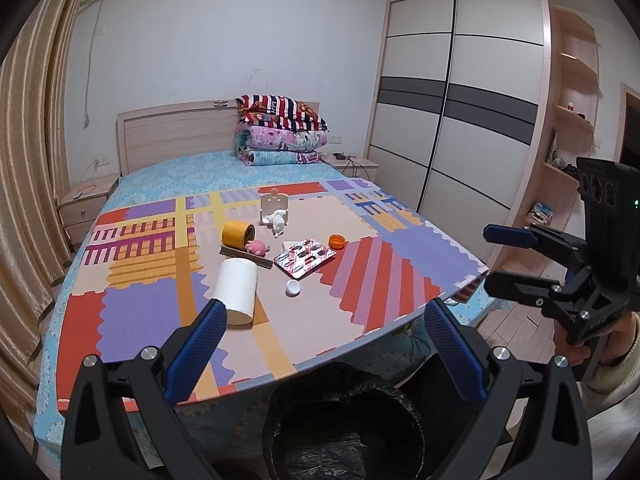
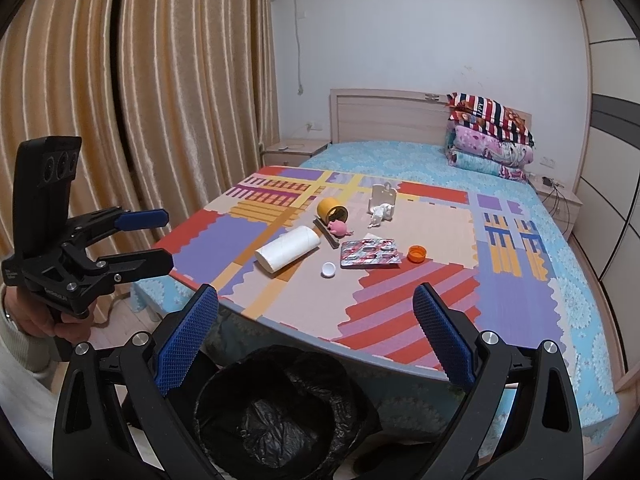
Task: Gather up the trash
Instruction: 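Grasp the orange bottle cap with the right gripper while the left grasps the white paper tube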
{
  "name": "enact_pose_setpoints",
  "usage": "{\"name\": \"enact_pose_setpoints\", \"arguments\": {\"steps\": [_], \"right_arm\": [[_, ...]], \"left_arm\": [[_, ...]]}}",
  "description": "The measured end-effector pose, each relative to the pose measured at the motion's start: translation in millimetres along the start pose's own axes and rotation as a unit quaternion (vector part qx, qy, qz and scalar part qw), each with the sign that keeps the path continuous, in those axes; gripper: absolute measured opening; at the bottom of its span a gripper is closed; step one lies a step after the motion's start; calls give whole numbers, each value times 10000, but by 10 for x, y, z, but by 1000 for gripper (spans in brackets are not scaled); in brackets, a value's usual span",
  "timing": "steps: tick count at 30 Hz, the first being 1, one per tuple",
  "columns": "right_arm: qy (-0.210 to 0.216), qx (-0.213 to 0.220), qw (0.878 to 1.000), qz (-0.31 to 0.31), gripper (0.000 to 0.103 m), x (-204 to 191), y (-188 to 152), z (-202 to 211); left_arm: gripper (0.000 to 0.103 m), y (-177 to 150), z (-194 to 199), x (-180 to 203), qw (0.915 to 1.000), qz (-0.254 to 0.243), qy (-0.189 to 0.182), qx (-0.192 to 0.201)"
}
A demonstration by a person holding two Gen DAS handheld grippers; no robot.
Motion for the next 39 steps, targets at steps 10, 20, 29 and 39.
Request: {"name": "enact_pose_setpoints", "arguments": {"steps": [10,20,29,39], "right_arm": [[-320,-56,9994,-75,99,497,106,-393],[-743,-359,9954,-495,98,1325,165,-987],[-806,-743,9913,-725,91,1822,93,-1523],[-858,-1184,9859,-811,69,2094,-31,-2023]], "left_arm": [[95,-55,-564,-313,9989,-20,235,-417],[95,-131,-1235,-602,9946,25,441,-934],[88,-210,-1793,-825,9889,128,481,-1397],[79,-255,-2082,-800,9861,5,493,-1584]]}}
Point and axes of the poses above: each gripper's, at about its wrist camera, not at the fingertips, and z roughly against the way its jaws point, x to its right, y to its top, the point moved 9 cm from there along -z, roughly the way its jaws point, and after that the axes turned 11 degrees about y, right-handed, at the moved point
